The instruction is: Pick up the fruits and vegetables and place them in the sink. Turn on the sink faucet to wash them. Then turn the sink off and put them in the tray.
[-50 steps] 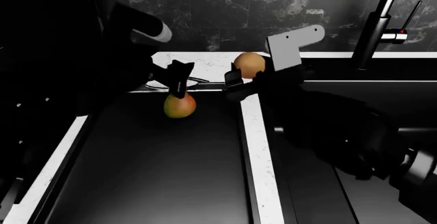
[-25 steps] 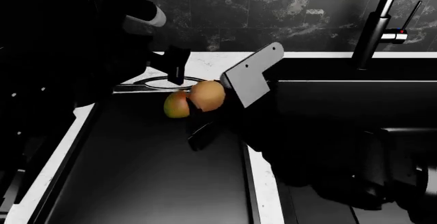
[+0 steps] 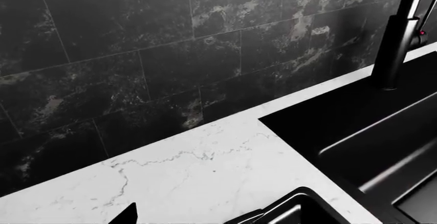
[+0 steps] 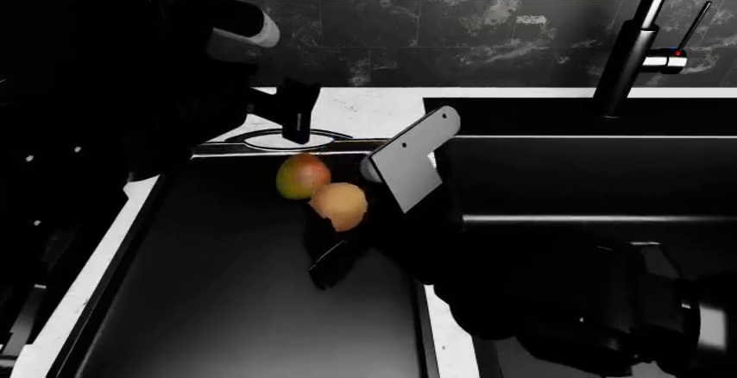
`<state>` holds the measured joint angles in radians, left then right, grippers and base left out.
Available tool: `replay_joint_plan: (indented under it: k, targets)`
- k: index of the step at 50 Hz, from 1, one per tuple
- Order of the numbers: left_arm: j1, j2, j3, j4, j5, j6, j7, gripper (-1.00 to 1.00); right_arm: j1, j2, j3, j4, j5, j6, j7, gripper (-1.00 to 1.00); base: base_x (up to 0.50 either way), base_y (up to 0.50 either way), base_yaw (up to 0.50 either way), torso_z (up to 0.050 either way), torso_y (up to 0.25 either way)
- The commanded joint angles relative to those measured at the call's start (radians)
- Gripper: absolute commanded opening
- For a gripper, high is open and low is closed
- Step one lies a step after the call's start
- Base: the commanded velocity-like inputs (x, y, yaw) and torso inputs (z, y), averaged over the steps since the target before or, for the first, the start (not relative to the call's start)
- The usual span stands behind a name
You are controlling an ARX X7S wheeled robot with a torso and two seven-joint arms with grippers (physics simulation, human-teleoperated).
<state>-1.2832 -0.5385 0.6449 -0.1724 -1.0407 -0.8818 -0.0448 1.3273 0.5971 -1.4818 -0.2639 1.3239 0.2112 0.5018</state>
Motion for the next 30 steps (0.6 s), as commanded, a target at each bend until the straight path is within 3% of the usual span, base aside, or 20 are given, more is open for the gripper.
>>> replay_joint_plan:
  k: [1, 17, 30]
  targets:
    - [0.001, 0.001, 0.002, -0.011, 0.0, 0.002, 0.004, 1.0, -0.003, -0.008, 0.004, 0.013, -0.019, 0.003, -0.019, 1.0, 0.0, 0.0, 0.0, 0.0, 0.0]
    - [0.004, 0.002, 0.005, -0.024, 0.002, 0.007, 0.009, 1.0, 0.036, -0.004, 0.023, -0.007, -0.034, 0.01, -0.003, 1.0, 0.0, 0.0, 0.0, 0.0, 0.001]
    - [0.024, -0.011, 0.005, 0.065, -0.007, 0.008, -0.021, 1.0, 0.126, 0.059, 0.101, -0.017, -0.102, -0.01, 0.127, 1.0, 0.0, 0.0, 0.0, 0.0, 0.0]
